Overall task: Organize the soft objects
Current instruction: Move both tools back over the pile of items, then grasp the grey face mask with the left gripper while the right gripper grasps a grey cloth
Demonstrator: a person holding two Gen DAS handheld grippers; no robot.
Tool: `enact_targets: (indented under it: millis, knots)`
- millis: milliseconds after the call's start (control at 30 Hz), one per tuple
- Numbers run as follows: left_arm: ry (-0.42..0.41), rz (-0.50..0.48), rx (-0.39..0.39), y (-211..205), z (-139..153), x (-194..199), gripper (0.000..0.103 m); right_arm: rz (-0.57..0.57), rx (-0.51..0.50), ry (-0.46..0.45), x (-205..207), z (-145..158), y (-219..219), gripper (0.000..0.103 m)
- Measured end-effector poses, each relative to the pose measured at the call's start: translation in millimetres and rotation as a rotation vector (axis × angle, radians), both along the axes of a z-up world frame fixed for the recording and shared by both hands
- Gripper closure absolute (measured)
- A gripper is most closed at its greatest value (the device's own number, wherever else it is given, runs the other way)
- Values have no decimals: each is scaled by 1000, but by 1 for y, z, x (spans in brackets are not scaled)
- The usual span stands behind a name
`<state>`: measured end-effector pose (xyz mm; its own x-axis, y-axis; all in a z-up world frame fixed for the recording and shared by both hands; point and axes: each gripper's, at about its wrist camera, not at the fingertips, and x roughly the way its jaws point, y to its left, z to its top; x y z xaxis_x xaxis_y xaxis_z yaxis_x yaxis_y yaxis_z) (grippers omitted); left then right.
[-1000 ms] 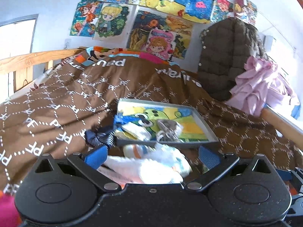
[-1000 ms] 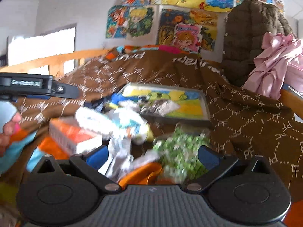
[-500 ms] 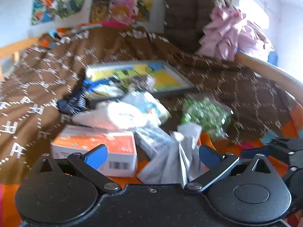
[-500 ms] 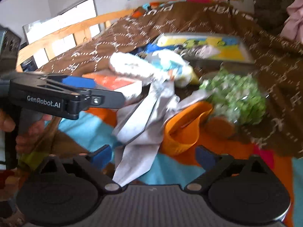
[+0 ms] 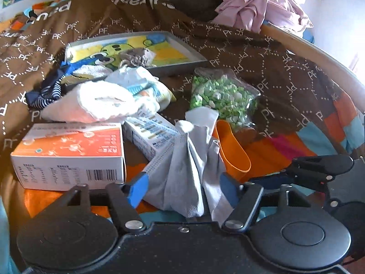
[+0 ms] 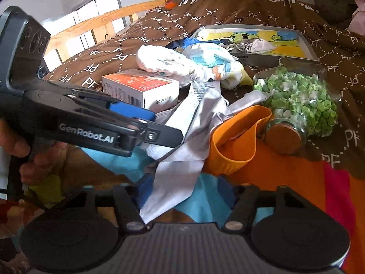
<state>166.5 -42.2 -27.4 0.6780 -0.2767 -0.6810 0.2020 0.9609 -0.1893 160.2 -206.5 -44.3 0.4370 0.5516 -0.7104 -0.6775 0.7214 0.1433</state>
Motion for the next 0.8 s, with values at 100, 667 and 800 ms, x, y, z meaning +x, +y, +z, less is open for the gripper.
enact_targets:
  millis: [100, 667, 800]
  knots:
    - [22, -2, -14, 1, -2, 3, 51, 2, 4, 6, 1, -2, 3, 50]
    - [65, 38, -87, 13, -8, 11, 88, -18, -3, -13, 3, -6, 8, 89]
    - [56, 38, -72, 12, -6, 9, 92, -36, -4, -19, 4, -5, 5, 96]
